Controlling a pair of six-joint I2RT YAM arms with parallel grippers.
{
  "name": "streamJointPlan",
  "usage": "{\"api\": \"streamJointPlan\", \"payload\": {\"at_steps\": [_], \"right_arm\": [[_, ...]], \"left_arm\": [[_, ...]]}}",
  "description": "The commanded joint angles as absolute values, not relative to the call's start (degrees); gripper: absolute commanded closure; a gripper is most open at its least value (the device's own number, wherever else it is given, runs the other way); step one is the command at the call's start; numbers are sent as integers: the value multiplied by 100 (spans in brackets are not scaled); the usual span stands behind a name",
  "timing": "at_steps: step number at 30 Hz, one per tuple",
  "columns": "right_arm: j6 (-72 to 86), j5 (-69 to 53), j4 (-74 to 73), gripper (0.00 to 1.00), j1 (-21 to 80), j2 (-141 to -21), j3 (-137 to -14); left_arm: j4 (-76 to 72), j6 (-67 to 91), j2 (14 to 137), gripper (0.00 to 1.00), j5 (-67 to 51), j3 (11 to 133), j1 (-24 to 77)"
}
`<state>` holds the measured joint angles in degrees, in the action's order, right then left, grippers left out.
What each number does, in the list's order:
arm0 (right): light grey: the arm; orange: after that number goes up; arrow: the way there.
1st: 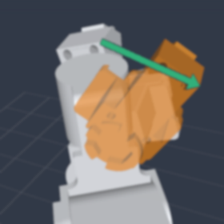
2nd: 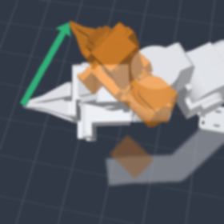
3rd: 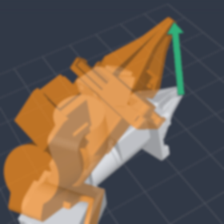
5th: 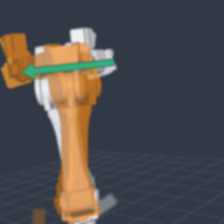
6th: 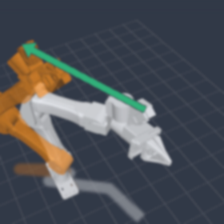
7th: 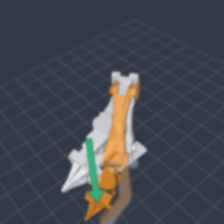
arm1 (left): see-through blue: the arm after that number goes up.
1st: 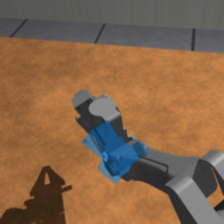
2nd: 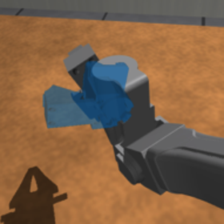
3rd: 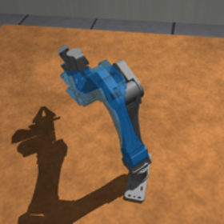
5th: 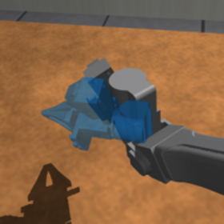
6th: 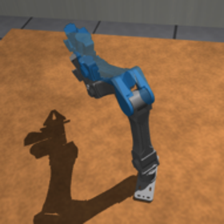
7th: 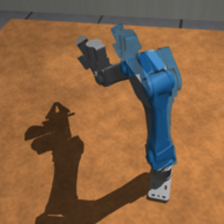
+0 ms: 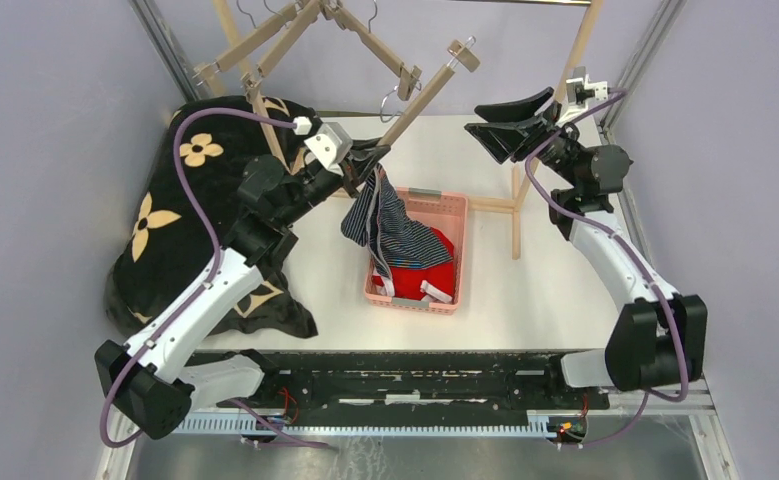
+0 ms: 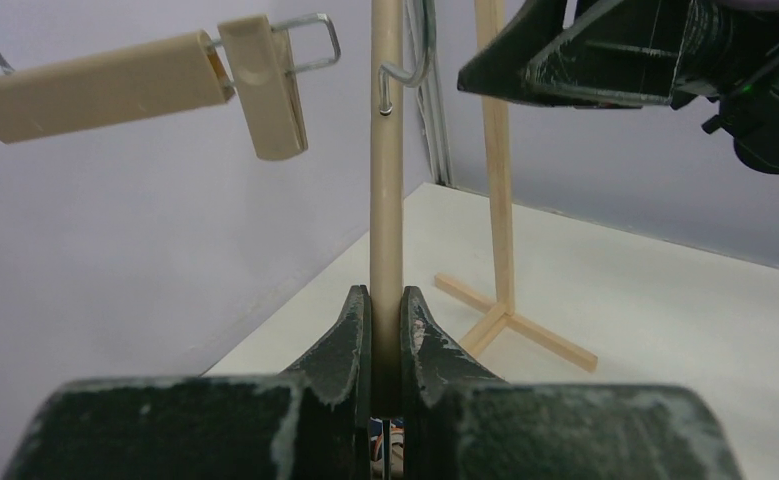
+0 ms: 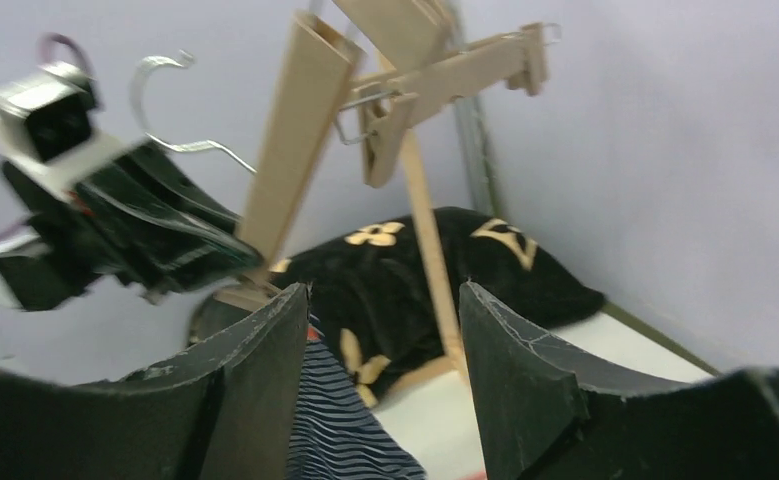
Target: Remove the underwear clipped to the hanger
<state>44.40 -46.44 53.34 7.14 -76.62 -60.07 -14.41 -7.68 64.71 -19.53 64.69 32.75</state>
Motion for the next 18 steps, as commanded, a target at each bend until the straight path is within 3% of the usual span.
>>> {"api": "streamJointPlan", "payload": {"at_steps": [1,18], "right_arm": [[6733,-5264,8130,34,735,-8185,-6510],[6810,-5389,8265,32,1216,-8428,-6509]], "left_arm": [[-2414,-374,6585,97,-2268,6298,3275],[-4429,1570,7358,97,-3428,6101,3278]]}}
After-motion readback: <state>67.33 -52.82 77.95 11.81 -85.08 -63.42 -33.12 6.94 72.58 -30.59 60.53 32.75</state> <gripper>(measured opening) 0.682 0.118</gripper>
